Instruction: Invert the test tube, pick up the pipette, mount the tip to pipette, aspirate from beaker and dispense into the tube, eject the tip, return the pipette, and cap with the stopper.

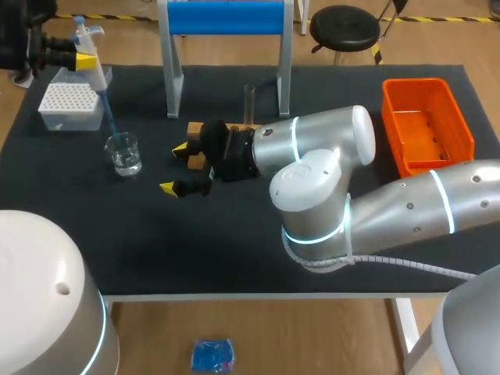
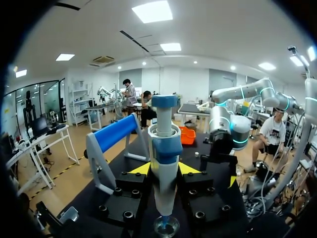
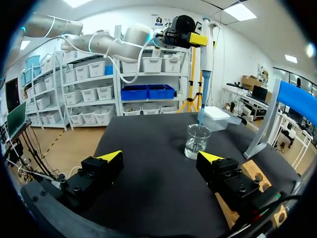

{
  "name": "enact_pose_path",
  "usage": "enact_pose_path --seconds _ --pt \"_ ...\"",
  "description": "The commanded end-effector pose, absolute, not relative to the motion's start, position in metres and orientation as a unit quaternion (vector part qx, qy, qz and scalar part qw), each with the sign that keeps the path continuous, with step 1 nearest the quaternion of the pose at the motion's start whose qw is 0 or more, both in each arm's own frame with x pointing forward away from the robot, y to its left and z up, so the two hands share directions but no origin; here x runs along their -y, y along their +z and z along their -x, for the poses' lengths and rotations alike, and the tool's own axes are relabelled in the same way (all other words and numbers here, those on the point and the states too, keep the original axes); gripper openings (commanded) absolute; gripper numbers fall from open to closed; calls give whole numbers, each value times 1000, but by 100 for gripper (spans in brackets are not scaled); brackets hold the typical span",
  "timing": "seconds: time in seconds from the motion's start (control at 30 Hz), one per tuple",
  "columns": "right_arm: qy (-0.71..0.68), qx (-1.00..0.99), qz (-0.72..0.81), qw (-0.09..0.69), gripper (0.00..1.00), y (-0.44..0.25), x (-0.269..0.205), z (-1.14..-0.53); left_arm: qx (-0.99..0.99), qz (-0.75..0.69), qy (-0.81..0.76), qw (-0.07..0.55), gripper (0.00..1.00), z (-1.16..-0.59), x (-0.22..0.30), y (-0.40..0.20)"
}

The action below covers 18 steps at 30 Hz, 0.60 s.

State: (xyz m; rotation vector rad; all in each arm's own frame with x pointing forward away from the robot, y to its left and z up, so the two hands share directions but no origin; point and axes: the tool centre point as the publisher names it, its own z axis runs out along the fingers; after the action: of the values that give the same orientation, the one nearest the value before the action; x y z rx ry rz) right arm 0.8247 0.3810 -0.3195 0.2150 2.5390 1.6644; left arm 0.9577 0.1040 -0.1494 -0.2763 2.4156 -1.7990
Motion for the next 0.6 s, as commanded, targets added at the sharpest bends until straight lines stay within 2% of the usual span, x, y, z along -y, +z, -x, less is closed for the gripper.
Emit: enact_pose_path --seconds 0.03,0.6 --pt "548 -832 -71 49 100 -321 -381 -824 -793 86 -600 53 0 -965 -103 -159" --pt "548 -832 -71 49 100 -321 -381 -824 -783 94 -613 43 0 -967 -100 -183"
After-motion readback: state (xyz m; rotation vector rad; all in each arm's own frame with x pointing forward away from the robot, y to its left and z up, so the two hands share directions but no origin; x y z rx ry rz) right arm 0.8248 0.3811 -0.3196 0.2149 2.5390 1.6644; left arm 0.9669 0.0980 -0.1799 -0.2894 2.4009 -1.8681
